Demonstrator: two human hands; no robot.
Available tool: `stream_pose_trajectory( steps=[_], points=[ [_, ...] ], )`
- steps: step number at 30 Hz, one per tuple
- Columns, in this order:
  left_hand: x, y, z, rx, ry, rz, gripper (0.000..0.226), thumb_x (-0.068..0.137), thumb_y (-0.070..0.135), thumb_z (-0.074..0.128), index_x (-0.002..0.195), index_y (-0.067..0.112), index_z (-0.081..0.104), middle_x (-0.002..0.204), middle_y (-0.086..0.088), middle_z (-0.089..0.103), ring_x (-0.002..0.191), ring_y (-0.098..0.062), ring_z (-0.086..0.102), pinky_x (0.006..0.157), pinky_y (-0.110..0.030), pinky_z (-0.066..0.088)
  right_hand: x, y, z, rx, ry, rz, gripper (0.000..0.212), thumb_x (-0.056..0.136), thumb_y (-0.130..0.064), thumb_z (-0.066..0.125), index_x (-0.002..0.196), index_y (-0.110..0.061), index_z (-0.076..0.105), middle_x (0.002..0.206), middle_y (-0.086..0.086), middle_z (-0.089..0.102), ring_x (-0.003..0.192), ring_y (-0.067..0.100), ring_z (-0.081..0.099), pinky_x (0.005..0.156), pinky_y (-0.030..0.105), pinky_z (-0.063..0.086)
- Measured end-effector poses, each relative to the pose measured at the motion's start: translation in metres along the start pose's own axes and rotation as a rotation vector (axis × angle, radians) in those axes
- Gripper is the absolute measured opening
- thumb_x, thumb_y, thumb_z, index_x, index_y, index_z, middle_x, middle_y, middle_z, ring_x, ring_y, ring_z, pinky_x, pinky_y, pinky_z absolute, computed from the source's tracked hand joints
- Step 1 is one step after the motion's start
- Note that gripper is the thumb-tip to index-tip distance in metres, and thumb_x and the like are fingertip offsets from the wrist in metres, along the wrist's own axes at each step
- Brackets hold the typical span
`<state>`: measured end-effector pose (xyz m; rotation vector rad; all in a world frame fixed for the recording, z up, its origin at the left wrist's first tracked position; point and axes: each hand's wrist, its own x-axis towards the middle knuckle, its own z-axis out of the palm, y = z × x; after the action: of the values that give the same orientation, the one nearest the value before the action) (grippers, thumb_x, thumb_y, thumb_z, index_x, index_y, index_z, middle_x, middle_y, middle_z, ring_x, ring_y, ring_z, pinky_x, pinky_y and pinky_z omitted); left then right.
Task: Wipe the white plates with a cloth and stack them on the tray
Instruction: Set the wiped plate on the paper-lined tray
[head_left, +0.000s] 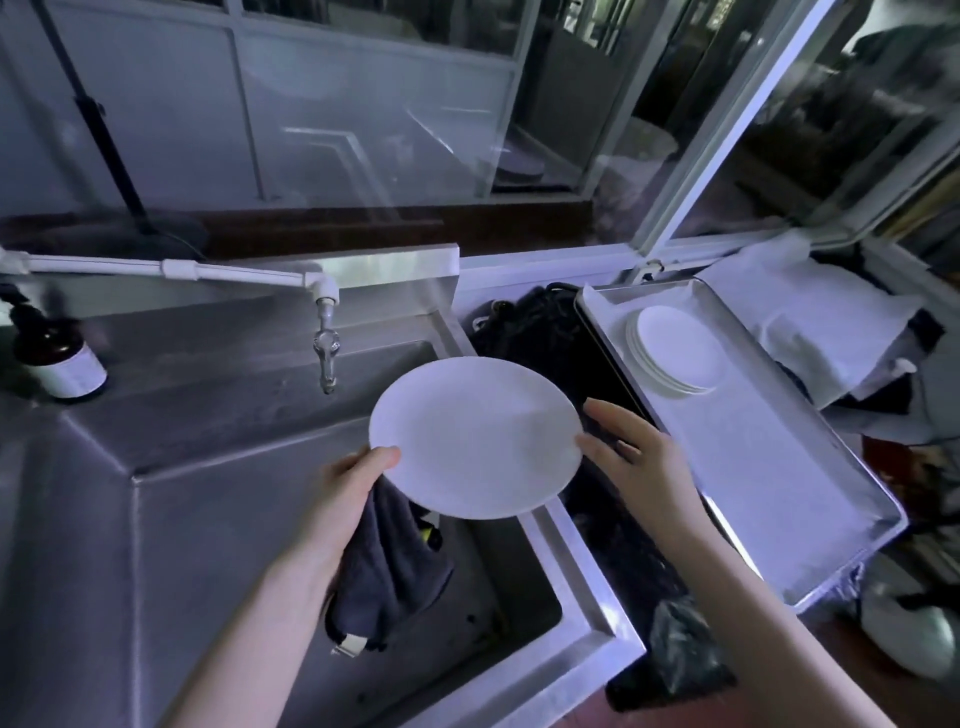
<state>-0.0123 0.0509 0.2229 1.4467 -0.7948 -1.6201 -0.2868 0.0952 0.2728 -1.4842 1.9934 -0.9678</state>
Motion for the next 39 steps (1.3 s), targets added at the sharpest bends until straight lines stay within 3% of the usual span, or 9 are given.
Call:
stream_pose_trajectory(
  steps=[3, 7, 10, 16, 22, 25, 27, 33, 39],
  points=[
    [0.006, -0.004, 0.01, 0.024, -0.028, 0.022, 0.017, 0.083, 0.034, 0.072, 0.076, 0.019, 0.076, 0.076, -0.006, 0.075, 0.075, -0.023, 0.07, 0.077, -0.038, 0.051, 0.007, 0.015, -0.005, 0.108, 0.018, 0.078, 0.037, 0.09, -0.034, 0.072, 0.127, -0.032, 0.068, 0.113, -0.031, 0.067, 0.103, -0.016, 0.061, 0.089, 0.009, 0.048],
    [0.01, -0.006, 0.032, 0.088, -0.058, 0.061, 0.026, 0.067, 0.047, 0.072, 0.079, 0.025, 0.076, 0.079, 0.0, 0.076, 0.078, -0.017, 0.073, 0.077, -0.036, 0.052, 0.015, 0.032, -0.008, 0.259, -0.088, 0.136, 0.036, 0.091, -0.029, 0.072, 0.125, -0.041, 0.066, 0.107, -0.01, 0.076, 0.103, 0.009, 0.071, 0.096, 0.039, 0.056],
    [0.016, -0.006, 0.056, 0.102, -0.081, 0.062, 0.029, 0.069, 0.045, 0.073, 0.082, 0.019, 0.076, 0.085, -0.003, 0.077, 0.087, -0.021, 0.073, 0.08, -0.036, 0.052, 0.03, 0.046, -0.016, 0.289, -0.023, 0.145, 0.038, 0.09, -0.019, 0.073, 0.115, -0.046, 0.066, 0.1, -0.008, 0.077, 0.095, 0.014, 0.073, 0.089, 0.04, 0.059],
    [0.032, 0.0, 0.125, 0.151, -0.21, 0.107, 0.015, 0.094, 0.031, 0.063, 0.092, 0.029, 0.078, 0.1, 0.003, 0.077, 0.097, -0.013, 0.072, 0.084, -0.031, 0.051, 0.074, 0.091, -0.057, 0.536, 0.038, 0.225, 0.043, 0.086, 0.006, 0.069, 0.124, -0.015, 0.069, 0.11, 0.01, 0.075, 0.101, 0.028, 0.071, 0.09, 0.047, 0.058],
    [0.061, 0.01, 0.224, 0.367, -0.296, 0.163, 0.021, 0.09, 0.041, 0.061, 0.097, 0.025, 0.074, 0.102, 0.006, 0.076, 0.097, -0.006, 0.069, 0.087, -0.028, 0.046, 0.129, 0.154, -0.124, 0.675, 0.057, 0.306, 0.039, 0.088, 0.005, 0.065, 0.111, -0.024, 0.075, 0.105, 0.0, 0.077, 0.084, 0.017, 0.071, 0.069, 0.03, 0.058],
    [0.079, 0.01, 0.276, 0.42, -0.276, 0.155, 0.02, 0.079, 0.037, 0.059, 0.091, 0.024, 0.069, 0.094, 0.001, 0.075, 0.093, -0.017, 0.068, 0.086, -0.034, 0.046, 0.158, 0.195, -0.152, 0.694, 0.089, 0.368, 0.042, 0.088, 0.001, 0.068, 0.125, -0.018, 0.067, 0.112, 0.0, 0.075, 0.089, 0.016, 0.073, 0.067, 0.024, 0.057],
    [0.094, 0.006, 0.307, 0.469, -0.26, 0.168, 0.011, 0.087, 0.026, 0.06, 0.088, 0.031, 0.069, 0.09, 0.002, 0.076, 0.09, -0.016, 0.071, 0.088, -0.035, 0.049, 0.178, 0.219, -0.167, 0.713, 0.115, 0.399, 0.045, 0.087, 0.001, 0.07, 0.127, -0.019, 0.066, 0.114, 0.002, 0.074, 0.091, 0.017, 0.073, 0.068, 0.024, 0.057],
    [0.131, -0.005, 0.385, 0.503, -0.236, 0.229, 0.045, 0.093, 0.017, 0.063, 0.093, 0.062, 0.069, 0.093, 0.015, 0.076, 0.088, -0.001, 0.071, 0.078, -0.013, 0.05, 0.224, 0.274, -0.201, 0.758, 0.161, 0.469, 0.041, 0.084, 0.003, 0.071, 0.116, -0.023, 0.069, 0.117, 0.007, 0.072, 0.103, 0.027, 0.069, 0.085, 0.039, 0.057],
    [0.18, -0.008, 0.439, 0.664, -0.164, 0.216, 0.044, 0.088, 0.028, 0.06, 0.093, 0.072, 0.062, 0.087, 0.003, 0.074, 0.08, -0.012, 0.061, 0.078, -0.028, 0.048, 0.273, 0.306, -0.211, 0.75, 0.21, 0.528, 0.046, 0.083, 0.011, 0.065, 0.12, -0.016, 0.069, 0.111, 0.01, 0.07, 0.088, 0.025, 0.063, 0.083, 0.042, 0.053]
  ],
)
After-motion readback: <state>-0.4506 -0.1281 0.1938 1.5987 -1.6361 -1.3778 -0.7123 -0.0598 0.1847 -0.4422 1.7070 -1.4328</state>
